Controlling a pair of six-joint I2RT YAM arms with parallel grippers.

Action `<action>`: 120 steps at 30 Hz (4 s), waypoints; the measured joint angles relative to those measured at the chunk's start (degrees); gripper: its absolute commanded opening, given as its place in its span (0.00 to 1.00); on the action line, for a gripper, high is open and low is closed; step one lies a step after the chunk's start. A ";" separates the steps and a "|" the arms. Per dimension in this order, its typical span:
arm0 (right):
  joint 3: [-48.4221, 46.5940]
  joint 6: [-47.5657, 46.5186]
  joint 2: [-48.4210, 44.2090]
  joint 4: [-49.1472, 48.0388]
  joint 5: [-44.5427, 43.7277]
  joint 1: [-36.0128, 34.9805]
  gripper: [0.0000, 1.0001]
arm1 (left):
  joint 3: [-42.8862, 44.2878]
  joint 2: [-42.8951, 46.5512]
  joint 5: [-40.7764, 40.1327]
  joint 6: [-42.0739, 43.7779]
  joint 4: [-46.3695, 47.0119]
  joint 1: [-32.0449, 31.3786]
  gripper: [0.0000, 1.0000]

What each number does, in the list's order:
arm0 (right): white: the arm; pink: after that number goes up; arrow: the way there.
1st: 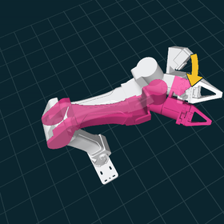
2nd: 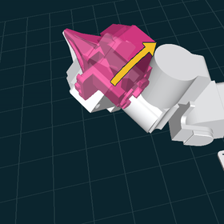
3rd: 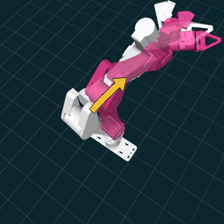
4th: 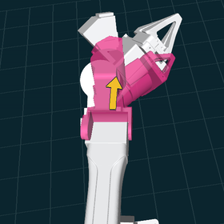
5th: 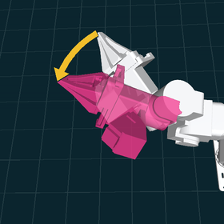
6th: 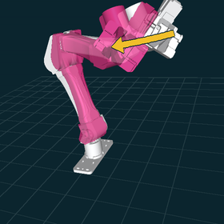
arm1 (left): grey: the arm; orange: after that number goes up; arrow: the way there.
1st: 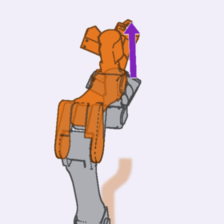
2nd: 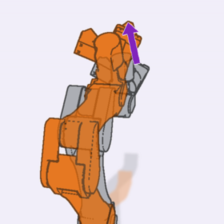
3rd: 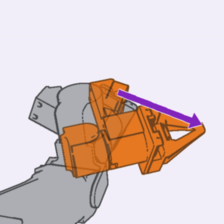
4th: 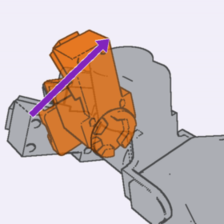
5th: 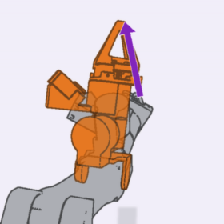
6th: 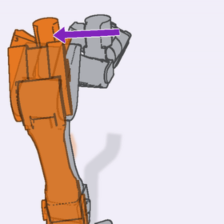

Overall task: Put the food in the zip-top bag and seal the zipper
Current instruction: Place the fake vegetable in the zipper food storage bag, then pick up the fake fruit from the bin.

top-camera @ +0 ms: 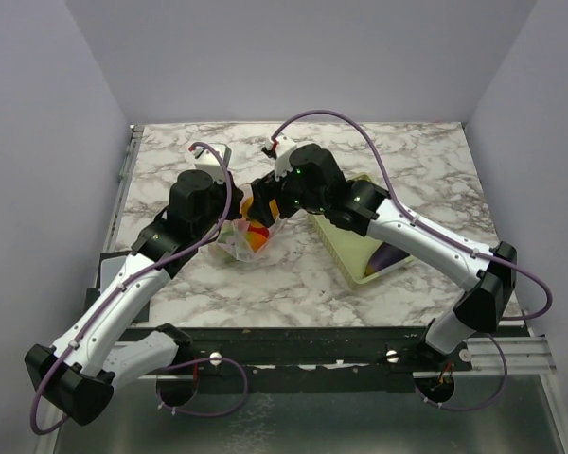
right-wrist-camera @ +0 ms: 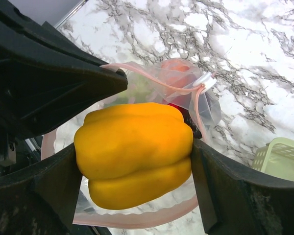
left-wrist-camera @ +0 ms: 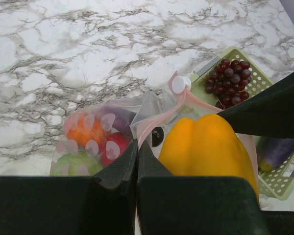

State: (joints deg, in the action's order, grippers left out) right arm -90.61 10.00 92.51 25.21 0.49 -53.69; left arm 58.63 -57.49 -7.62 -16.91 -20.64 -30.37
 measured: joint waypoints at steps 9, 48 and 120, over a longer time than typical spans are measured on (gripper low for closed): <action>-0.26 1.86 -0.02 0.13 -1.05 0.00 1.00 | -0.28 0.22 0.63 -0.02 0.35 0.04 0.01; 11.37 10.97 -14.05 7.98 -28.22 1.29 0.99 | -0.63 0.20 0.81 -0.24 0.48 0.31 0.01; 17.14 16.87 14.69 -3.63 -27.61 28.30 0.01 | -0.92 -0.48 0.81 -0.22 0.85 0.42 0.02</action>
State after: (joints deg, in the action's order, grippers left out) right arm -73.47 26.87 107.20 21.58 -27.11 -25.39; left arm 57.71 -57.98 -6.81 -17.12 -19.79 -29.95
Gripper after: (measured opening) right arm 0.083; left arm 0.017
